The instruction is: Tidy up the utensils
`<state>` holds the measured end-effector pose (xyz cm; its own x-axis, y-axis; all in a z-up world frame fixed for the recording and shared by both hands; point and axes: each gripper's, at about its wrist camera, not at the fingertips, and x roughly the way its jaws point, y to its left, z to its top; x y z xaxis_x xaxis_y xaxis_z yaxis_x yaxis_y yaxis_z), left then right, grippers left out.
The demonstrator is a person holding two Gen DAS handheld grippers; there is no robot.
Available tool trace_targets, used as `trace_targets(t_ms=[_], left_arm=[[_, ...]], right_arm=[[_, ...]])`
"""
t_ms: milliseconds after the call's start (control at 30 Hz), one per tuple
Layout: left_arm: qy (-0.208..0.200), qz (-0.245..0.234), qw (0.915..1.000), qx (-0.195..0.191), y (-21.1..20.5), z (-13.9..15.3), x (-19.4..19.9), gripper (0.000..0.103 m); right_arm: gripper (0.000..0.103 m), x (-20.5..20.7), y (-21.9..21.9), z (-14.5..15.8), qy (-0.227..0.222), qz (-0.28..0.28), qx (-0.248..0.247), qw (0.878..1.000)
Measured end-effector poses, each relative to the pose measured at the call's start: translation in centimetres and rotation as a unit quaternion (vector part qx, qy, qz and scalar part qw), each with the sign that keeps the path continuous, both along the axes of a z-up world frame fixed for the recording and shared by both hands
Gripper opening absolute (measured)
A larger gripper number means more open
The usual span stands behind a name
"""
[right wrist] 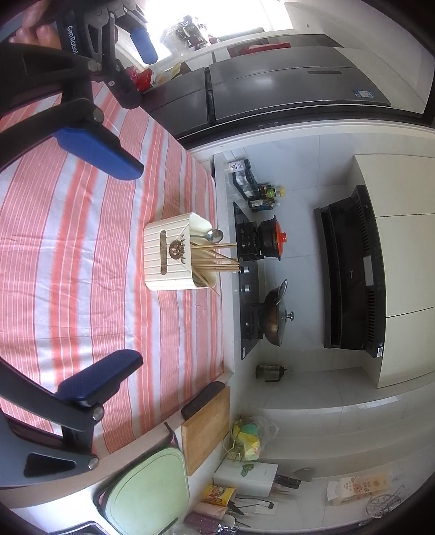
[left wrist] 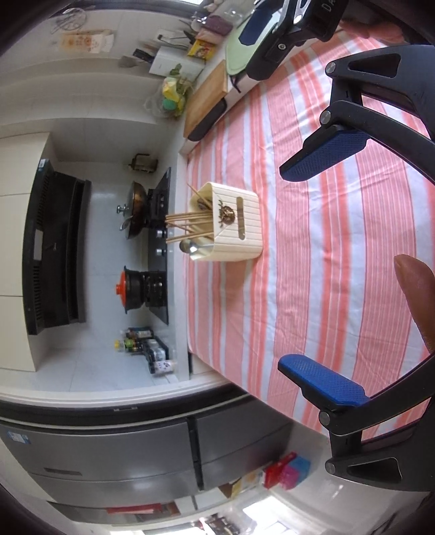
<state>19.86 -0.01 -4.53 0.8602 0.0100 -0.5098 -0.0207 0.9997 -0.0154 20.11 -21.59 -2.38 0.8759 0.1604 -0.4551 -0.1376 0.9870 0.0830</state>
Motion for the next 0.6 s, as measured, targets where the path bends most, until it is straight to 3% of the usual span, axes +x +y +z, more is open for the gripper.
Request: trace_targets(t_ms=[600], left_arm=[[0.004,0.015,0.9999,-0.002,0.6,0.6,0.2,0.103]], right_arm=[[0.103,-1.0,1.6,0.4,0.005,0.024,-0.009,1.0]])
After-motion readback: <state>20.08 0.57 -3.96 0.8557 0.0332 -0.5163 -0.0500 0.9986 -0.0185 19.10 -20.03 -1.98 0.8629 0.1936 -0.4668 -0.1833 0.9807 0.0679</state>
